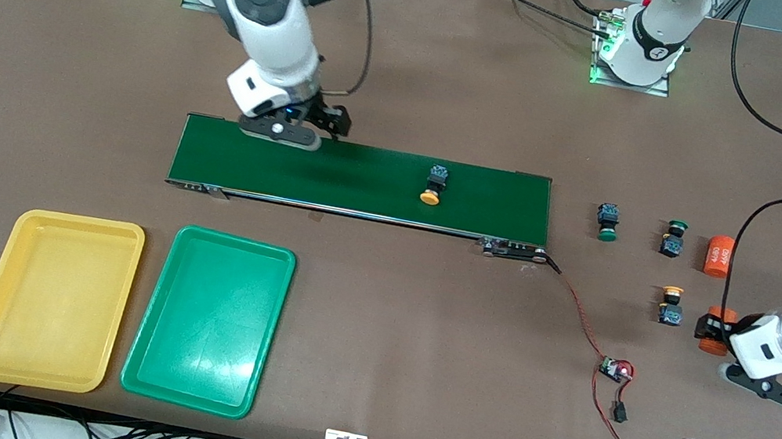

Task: Sort buttons by color to trays
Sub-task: 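Grasp the orange cylinder with the left gripper while the right gripper reaches the belt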

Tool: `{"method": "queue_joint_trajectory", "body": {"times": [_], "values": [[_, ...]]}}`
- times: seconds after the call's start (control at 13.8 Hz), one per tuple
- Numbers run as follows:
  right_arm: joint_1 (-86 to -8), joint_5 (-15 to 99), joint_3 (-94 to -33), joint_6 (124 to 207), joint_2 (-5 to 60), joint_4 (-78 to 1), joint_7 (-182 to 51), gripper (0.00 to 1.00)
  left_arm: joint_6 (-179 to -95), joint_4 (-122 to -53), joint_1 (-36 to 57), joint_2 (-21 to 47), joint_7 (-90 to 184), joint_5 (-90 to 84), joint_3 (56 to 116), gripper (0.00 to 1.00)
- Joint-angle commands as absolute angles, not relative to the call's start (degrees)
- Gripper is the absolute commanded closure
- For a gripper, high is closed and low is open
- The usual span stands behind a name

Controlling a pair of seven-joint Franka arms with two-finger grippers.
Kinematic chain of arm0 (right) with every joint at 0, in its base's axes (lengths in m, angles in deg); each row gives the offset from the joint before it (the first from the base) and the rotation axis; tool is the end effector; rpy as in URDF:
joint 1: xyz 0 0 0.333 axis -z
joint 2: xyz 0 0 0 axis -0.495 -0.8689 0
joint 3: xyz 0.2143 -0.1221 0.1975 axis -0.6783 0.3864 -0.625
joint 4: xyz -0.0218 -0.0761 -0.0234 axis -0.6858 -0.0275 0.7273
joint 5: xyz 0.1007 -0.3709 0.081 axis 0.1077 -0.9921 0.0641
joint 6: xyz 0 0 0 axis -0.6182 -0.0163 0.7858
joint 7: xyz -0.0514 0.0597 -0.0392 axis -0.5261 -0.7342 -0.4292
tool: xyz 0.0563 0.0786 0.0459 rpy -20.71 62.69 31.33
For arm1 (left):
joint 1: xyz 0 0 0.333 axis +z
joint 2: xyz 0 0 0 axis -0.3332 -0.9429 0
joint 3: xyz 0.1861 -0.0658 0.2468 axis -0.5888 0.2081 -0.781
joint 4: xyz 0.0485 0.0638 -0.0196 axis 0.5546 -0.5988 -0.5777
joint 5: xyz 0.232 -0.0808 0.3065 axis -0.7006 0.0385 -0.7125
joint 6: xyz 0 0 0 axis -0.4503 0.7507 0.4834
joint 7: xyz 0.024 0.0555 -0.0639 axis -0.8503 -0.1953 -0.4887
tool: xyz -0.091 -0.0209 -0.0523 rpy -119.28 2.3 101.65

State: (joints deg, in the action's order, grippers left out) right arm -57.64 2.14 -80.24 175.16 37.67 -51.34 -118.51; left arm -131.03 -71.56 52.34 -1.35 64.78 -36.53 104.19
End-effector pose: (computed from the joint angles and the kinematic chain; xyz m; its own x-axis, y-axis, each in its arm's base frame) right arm 0.4703 0.3791 0.3623 0.9930 -0.1180 0.0014 -0.1180 -0.9930 -0.0071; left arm 0.6970 0.0662 0.3197 0.9417 -0.3254 -0.0859 -0.3246 -0.9456 0.0237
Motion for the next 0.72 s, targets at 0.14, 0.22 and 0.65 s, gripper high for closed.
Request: {"method": "queue_joint_trajectory", "body": {"times": [0.14, 0.22, 0.65], "values": [[-60.34, -1.95, -79.59, 174.26, 29.79, -43.57, -126.27, 0.00, -128.47, -71.98, 51.55, -1.08, 77.34, -37.02, 111.70, 0.89], [-60.34, -1.95, -79.59, 174.34, 29.26, -43.48, -126.36, 0.00, -128.38, -72.07, 50.33, -1.08, 79.71, -37.02, 112.06, 0.89], [-60.69, -1.60, -79.51, 174.43, 27.68, -41.54, -126.53, 0.00, -128.03, -72.07, 45.31, -2.22, 97.89, -37.37, 112.15, 0.87]]}}
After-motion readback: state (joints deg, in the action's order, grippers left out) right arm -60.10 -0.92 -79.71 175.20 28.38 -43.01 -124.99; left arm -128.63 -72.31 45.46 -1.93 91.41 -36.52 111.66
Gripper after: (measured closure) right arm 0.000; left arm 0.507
